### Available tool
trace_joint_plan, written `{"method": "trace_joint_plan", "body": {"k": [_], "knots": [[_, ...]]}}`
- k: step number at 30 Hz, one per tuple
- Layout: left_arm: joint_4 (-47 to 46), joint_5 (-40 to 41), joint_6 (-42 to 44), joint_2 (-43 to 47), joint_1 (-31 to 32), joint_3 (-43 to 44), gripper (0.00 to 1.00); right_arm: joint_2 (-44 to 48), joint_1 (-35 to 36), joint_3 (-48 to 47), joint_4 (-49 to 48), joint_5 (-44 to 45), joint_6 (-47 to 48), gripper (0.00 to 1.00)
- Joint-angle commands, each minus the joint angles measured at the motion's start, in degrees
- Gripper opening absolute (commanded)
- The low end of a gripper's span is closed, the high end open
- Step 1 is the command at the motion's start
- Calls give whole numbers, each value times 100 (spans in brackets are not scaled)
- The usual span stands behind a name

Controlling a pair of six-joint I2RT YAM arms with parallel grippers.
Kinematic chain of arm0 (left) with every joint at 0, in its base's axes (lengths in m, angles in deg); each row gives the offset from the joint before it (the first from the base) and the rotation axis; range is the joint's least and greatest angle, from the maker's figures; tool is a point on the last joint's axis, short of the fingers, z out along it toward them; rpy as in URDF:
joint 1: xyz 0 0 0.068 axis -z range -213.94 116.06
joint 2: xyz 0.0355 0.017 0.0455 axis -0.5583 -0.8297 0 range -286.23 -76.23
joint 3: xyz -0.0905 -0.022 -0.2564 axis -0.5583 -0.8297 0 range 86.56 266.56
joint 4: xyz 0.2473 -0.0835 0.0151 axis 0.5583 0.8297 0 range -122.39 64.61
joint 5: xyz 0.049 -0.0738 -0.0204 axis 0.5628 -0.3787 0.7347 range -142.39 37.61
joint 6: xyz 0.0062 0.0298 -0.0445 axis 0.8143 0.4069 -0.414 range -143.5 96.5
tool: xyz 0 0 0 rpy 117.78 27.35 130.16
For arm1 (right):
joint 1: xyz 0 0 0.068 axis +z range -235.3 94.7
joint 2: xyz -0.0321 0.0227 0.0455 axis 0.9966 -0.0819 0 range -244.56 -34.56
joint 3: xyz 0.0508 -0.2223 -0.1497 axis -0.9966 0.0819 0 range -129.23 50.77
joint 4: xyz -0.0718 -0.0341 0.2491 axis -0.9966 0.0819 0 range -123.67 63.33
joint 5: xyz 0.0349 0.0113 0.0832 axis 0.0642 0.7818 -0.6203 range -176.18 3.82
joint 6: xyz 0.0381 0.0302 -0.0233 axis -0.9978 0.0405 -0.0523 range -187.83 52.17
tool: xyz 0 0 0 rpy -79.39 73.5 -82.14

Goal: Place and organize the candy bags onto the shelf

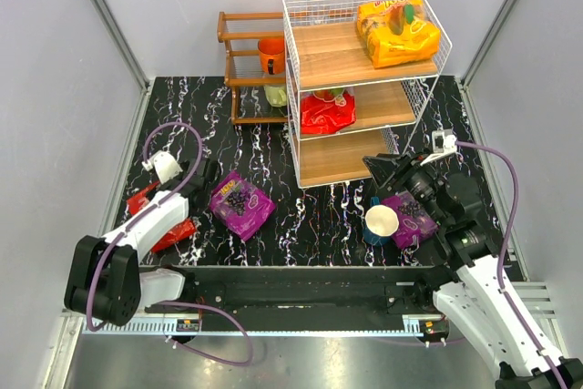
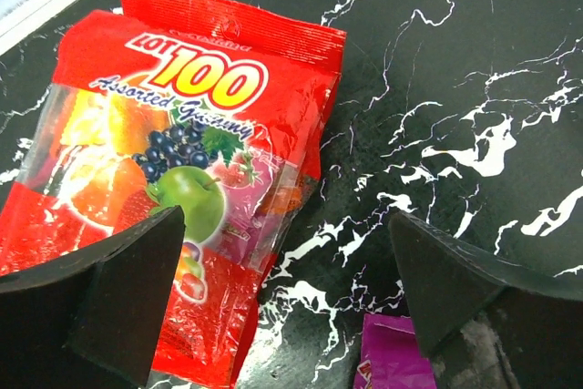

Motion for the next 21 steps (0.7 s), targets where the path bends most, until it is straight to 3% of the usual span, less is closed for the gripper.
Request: {"method": "trace_joint_plan", "body": {"k": [1,6,12,21], "knots": [[-96,-283,-538,-171,-50,96,99,-12,40,-73,32,-111,-17,61],[-70,-408,-933,-286,-76,-159,98,-118,40,-188,50,-182,-69,61],[692,14,-1565,213,-138,-265,99,14,40,-30,15,-164,-236,61],[660,-82,-1506,505,-243,-432,99,93,40,-30,103,-173,-245,61]]}}
